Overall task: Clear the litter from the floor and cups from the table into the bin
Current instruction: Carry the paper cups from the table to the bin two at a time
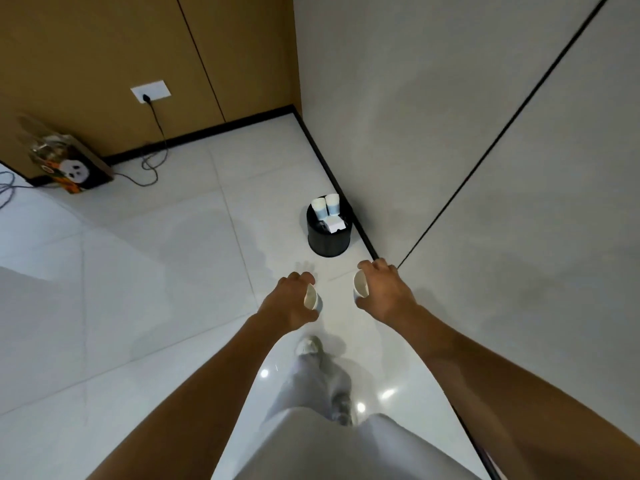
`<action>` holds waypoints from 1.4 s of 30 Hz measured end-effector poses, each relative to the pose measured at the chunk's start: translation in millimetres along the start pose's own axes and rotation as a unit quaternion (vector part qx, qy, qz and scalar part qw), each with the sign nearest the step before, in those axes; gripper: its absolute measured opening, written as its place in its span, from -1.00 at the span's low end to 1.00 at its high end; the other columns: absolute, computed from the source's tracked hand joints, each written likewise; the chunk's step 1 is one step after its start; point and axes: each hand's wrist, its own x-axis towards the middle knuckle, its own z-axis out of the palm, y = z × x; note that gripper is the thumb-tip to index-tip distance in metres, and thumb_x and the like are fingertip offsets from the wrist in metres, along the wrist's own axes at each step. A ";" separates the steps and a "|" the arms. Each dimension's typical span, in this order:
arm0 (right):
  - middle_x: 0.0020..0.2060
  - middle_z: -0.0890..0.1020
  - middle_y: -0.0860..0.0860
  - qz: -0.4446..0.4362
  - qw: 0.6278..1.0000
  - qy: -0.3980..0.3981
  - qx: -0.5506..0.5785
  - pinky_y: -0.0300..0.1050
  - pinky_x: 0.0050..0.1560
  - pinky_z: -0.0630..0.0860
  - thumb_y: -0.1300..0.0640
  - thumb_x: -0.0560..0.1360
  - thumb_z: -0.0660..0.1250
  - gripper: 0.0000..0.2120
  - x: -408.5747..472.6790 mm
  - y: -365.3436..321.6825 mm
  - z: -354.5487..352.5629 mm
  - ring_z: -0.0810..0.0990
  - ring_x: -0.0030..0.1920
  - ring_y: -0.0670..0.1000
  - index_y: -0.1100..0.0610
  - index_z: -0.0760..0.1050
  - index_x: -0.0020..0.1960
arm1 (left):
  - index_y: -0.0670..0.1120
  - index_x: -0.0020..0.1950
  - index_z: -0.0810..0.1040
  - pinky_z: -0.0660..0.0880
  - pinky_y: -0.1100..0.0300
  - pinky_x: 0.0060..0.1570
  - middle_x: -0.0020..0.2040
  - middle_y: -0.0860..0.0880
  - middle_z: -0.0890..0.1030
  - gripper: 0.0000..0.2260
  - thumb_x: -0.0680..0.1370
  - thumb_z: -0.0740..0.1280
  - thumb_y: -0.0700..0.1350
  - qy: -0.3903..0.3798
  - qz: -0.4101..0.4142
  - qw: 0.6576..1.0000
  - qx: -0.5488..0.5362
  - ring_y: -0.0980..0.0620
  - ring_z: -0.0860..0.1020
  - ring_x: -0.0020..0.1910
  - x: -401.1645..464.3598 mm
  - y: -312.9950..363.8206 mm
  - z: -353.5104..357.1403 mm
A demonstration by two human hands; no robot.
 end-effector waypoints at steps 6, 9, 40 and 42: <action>0.25 0.38 0.09 -0.011 1.000 0.006 0.012 -0.01 0.09 0.49 0.08 0.40 0.45 -0.41 125.0 0.3 -33.8 0.38 0.23 0.15 0.07 0.31 0.36 | -0.11 0.33 0.33 0.45 0.13 0.10 0.21 -0.08 0.46 -0.42 0.39 0.48 -0.04 -0.002 -0.022 1.000 0.004 -0.06 0.42 0.19 121.4 -6.3 -53.3; 0.24 0.37 0.10 -0.001 1.000 -0.012 0.015 -0.03 0.07 0.47 0.07 0.40 0.44 -0.44 181.8 -4.8 -53.0 0.39 0.21 0.16 0.08 0.31 0.34 | -0.11 0.30 0.34 0.46 0.12 0.08 0.20 -0.09 0.45 -0.44 0.40 0.48 -0.03 -0.012 -0.036 0.999 0.010 -0.07 0.42 0.18 178.1 -6.9 -79.9; 0.29 0.41 0.14 -0.024 0.995 -0.096 -0.016 -0.08 0.23 0.41 0.06 0.47 0.42 -0.44 649.2 65.9 3.6 0.41 0.27 0.13 0.16 0.30 0.39 | -0.09 0.41 0.32 0.49 0.07 0.06 0.29 -0.13 0.35 -0.42 0.44 0.45 -0.11 0.031 -0.135 0.990 -0.028 -0.11 0.33 0.26 613.1 -91.0 -53.6; 0.33 0.37 0.14 -0.012 0.995 -0.101 -0.005 -0.06 0.23 0.45 0.03 0.48 0.42 -0.41 677.2 75.8 30.0 0.39 0.29 0.13 0.15 0.26 0.41 | -0.09 0.42 0.30 0.47 0.09 0.07 0.31 -0.12 0.34 -0.40 0.44 0.46 -0.13 0.041 -0.126 0.991 -0.030 -0.10 0.32 0.28 644.4 -108.9 -32.6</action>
